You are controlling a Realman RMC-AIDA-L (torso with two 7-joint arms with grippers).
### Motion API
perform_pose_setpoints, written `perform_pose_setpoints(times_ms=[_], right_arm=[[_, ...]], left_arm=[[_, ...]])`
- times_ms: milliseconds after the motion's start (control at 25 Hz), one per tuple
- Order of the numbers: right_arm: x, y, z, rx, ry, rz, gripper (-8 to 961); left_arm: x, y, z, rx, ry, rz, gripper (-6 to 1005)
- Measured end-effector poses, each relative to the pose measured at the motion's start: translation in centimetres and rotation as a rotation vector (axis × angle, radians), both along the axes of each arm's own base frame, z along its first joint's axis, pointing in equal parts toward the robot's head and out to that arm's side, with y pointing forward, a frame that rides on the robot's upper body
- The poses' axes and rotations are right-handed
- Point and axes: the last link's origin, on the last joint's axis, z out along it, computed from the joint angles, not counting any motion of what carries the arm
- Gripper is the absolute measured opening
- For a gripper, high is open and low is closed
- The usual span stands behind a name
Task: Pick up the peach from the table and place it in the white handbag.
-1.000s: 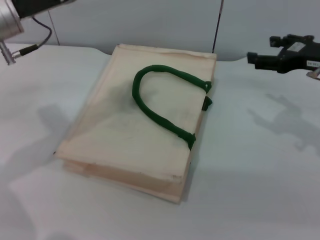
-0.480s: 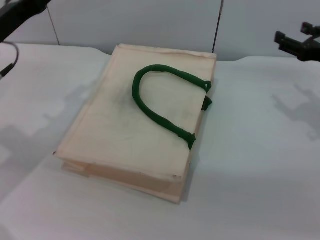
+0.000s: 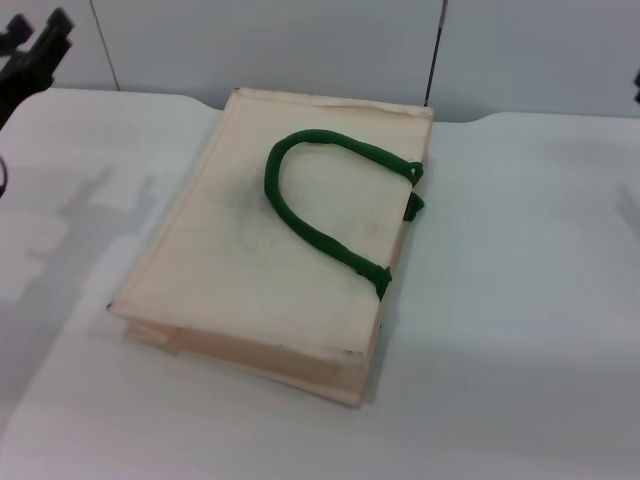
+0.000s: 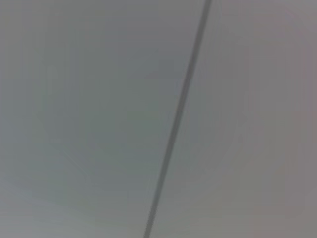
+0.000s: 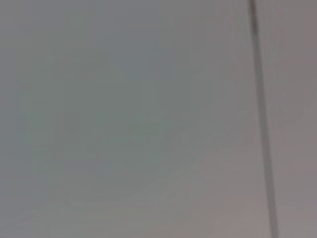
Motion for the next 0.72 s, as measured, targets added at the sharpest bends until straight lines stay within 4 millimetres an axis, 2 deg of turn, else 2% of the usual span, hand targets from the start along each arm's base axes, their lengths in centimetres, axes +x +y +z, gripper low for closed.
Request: perform_pose_setpoints(times_ms=[120,320,720], right_arm=[[0.9,-1.0,0.2,0.089,-0.010,-0.010,826],[1.9,-2.1,0.2,0.174,-0.040,-0.039,825],[2.4,-2.2,0.4,0.198,-0.008,-0.081,825]], left_arm=[[-1.5,-0.8,-0.4,0.067,0.021,0.077,604],[-2.3,-1.4,-1.2,0.119,0.050,0.138,603],[-3.6,-2.0,-2.3,0.177,0.140,0.258,604]])
